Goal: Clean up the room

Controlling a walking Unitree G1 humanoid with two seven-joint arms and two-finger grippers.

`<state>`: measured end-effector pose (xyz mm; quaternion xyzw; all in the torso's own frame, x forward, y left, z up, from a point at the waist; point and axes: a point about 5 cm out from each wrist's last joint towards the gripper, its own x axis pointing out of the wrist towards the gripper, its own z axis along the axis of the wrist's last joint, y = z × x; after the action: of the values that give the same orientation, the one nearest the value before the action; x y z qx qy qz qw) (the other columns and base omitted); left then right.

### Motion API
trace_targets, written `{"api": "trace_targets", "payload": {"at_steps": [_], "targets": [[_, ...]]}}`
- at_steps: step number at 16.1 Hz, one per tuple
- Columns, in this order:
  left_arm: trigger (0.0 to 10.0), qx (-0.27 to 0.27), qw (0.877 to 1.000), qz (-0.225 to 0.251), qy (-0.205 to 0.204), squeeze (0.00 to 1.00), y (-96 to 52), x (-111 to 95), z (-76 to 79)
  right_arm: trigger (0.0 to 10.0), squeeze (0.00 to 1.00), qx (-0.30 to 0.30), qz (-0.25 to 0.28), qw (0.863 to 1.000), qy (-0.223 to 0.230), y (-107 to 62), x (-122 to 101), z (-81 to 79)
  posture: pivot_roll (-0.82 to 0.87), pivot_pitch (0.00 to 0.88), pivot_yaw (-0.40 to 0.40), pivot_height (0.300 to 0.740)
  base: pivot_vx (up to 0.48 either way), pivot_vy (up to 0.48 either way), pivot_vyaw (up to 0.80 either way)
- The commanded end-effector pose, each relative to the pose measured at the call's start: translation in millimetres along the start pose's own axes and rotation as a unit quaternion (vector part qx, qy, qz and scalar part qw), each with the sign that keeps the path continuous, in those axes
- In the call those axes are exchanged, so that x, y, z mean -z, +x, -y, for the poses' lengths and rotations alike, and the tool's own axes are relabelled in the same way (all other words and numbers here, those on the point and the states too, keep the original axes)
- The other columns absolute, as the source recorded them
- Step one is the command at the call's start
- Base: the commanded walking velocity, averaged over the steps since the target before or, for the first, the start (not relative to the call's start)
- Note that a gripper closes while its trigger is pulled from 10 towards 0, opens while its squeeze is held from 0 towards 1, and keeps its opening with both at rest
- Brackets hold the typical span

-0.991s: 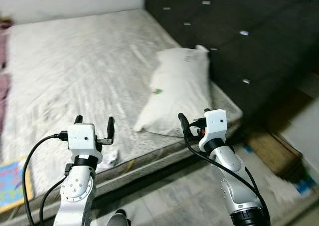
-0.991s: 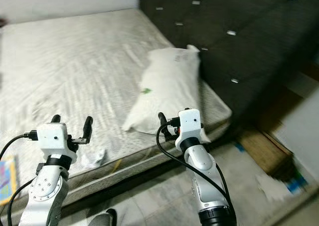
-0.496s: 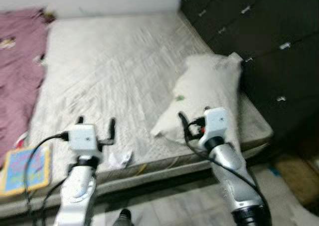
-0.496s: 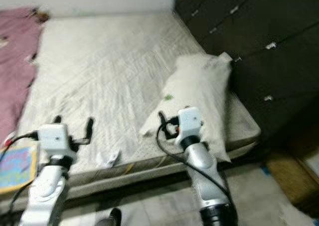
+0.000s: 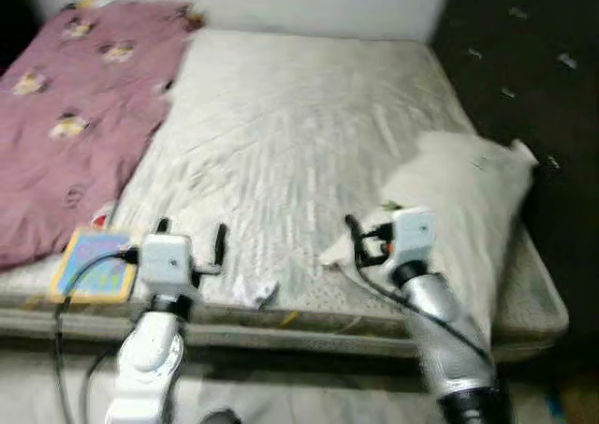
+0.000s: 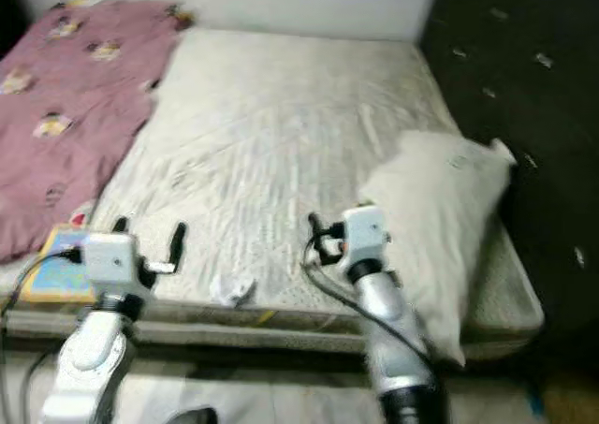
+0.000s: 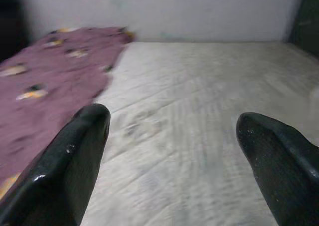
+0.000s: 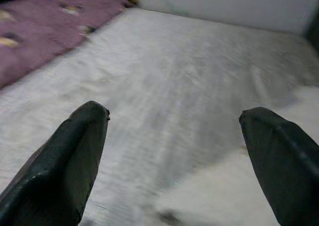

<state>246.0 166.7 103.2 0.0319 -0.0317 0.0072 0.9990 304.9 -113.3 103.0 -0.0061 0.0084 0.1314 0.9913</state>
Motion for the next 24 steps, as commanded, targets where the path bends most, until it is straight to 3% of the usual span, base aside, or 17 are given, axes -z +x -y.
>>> {"api": "trace_targets", "payload": {"at_steps": [1,4,7,16,21,24], "targets": [[10.0,0.004,1.000,-0.002,-0.004,0.00,-0.9,1.9,3.6,10.0,0.00,0.009,-0.003,1.000,-0.003,-1.4,3.3,4.3,0.03,0.091,-0.075,0.740,0.000,0.000,0.80],[10.0,-0.006,1.000,-0.026,-0.016,0.00,-2.8,14.9,1.2,10.0,0.00,0.021,0.003,0.999,0.024,-0.3,8.2,2.1,0.05,0.081,-0.061,0.740,0.000,0.000,0.18],[10.0,0.012,0.999,-0.002,-0.030,0.00,10.4,1.9,10.5,10.0,0.00,0.022,0.007,1.000,0.021,2.9,5.5,2.6,0.05,0.090,-0.054,0.740,0.000,0.000,0.00],[10.0,0.017,0.999,0.002,-0.051,0.00,14.4,-0.1,15.3,10.0,0.00,0.028,0.016,0.999,0.022,6.5,2.0,6.2,0.04,0.123,-0.079,0.740,0.000,0.436,0.00],[10.0,-0.002,0.999,-0.002,-0.046,0.00,10.5,3.8,10.8,10.0,0.00,0.029,0.014,0.999,0.019,7.2,1.2,8.6,0.04,0.132,-0.086,0.740,0.000,0.480,0.00],[10.0,-0.023,0.999,0.010,-0.028,0.00,10.6,0.9,6.2,10.0,0.00,0.031,0.014,0.999,0.022,7.2,1.5,9.3,0.04,0.131,-0.084,0.740,0.000,0.000,0.00]]}}
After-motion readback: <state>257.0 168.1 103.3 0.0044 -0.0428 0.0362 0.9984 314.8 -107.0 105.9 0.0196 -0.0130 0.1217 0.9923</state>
